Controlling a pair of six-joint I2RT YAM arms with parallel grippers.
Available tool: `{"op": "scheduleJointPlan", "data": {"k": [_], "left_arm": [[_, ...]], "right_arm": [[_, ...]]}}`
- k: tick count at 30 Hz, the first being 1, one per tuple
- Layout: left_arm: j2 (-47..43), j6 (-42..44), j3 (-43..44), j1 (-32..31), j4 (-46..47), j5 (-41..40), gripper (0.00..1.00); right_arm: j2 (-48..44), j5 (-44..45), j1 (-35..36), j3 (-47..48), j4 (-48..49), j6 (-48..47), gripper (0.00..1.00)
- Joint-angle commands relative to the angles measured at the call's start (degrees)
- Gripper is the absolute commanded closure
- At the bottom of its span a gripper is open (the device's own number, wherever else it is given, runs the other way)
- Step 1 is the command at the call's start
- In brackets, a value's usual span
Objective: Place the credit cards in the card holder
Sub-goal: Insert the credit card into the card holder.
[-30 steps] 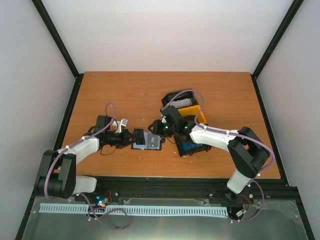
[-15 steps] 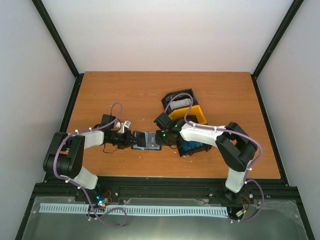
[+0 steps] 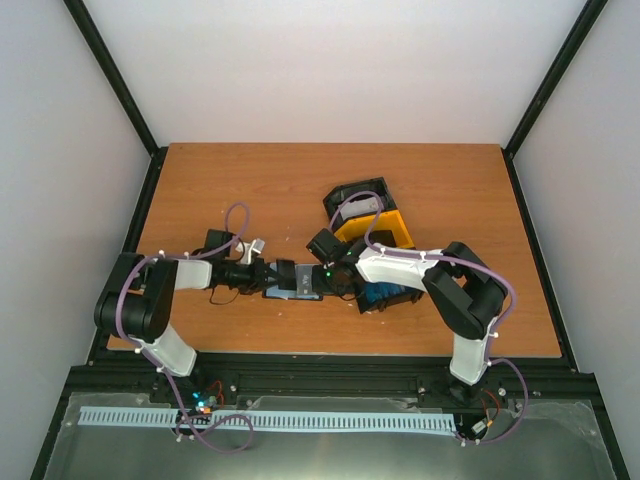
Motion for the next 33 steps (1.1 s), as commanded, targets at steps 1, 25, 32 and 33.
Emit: {"op": "scheduleJointPlan", "data": {"k": [1, 25, 32, 33], "left_arm": [[0.44, 1.00, -0.70, 0.05, 2.23, 0.14, 0.99], [2.20, 0.32, -0.29, -1.27, -0.28, 2.79, 0.99], [3.64, -0.65, 0.29, -2.00, 1.06, 4.66, 0.99], [3.98, -0.60, 0.54, -2.30, 1.01, 4.74, 0.99]], "right_arm": [[1.05, -0.45, 0.61, 0.43, -0.30, -0.10, 0.80], [1.96, -1.95, 0.61, -0.11, 1.36, 0.54, 0.80], [2.13, -2.06, 0.61, -0.07, 1.52, 0.65, 0.81], [2.11, -2.02, 0.61, -0.17, 1.53, 0.65, 0.81]]}}
